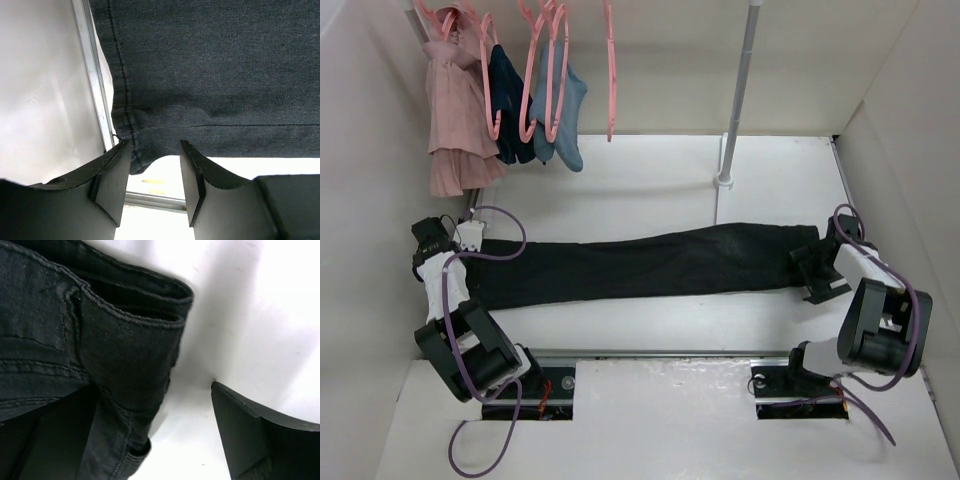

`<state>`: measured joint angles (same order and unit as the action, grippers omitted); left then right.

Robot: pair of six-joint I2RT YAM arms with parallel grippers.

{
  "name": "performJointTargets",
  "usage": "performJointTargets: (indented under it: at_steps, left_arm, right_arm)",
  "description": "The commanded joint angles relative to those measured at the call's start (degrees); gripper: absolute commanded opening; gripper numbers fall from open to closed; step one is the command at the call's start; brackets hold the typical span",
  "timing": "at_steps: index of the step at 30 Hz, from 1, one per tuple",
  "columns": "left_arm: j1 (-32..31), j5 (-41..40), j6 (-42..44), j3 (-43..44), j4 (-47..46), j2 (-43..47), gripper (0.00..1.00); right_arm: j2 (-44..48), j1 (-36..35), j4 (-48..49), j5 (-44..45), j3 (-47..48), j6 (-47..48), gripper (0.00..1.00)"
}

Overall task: Place the trousers on the hanger
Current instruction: Fold the trousers at the center of the board.

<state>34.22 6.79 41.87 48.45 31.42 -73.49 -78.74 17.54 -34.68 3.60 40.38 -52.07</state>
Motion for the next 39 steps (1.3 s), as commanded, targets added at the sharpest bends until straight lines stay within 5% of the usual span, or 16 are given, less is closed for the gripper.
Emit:
performJointTargets:
  at_steps: [1,2,3,5,6,11,19,25,31,37,39]
  left_arm:
    - [-0.03,0.24,0.40,1.48,0.84,0.63,0.40]
    - [-0.03,0.24,0.41,1.48,0.84,0.63,0.40]
    - [-0.03,0.24,0.41,1.48,0.84,0.63,0.40]
    - [-0.03,-0.28,0.41,0.95,0.84,1.15,0.42]
    - [-0.03,0.24,0.41,0.95,1.36,1.16,0.42]
    - [-0.03,2.87,1.72,3.14,4.96,1.16,0.43]
    - [-0.03,11.57,3.66,8.07,12.43,1.16,0.45]
    - [-0.64,14.03,3.66,6.84,12.44,1.16,0.47]
    - [-2.66,17.47,3.66,2.71,11.30,1.16,0.47]
    - [-6.26,20.54,3.13,-0.80,10.77,1.16,0.48]
    - [-8.28,20.55,2.61,-1.59,10.07,1.16,0.48]
  right_arm:
    - [-7.56,0.04,9.44,-2.10,-1.53,-0.84,1.00]
    - [-8.09,0.04,9.45,-2.10,-1.53,-0.84,0.97]
    - [-8.10,0.04,11.10,-2.10,-2.58,-0.84,0.73]
    - [-8.10,0.57,12.26,-3.41,-3.99,-1.36,0.45]
    - [-7.57,1.61,14.09,-3.94,-6.08,-1.36,0.00]
    - [-3.81,2.24,12.19,-0.88,-3.65,1.08,0.00]
    - [13.34,2.24,3.74,19.13,13.83,11.28,0.00]
    - [18.18,-6.80,2.42,30.58,26.23,19.54,0.00]
    - [17.57,-35.87,1.72,46.75,28.44,20.27,0.00]
    - [6.78,-67.22,-3.38,57.03,32.55,3.67,0.00]
    - [-0.95,-72.10,-3.38,58.01,35.63,-0.54,0.00]
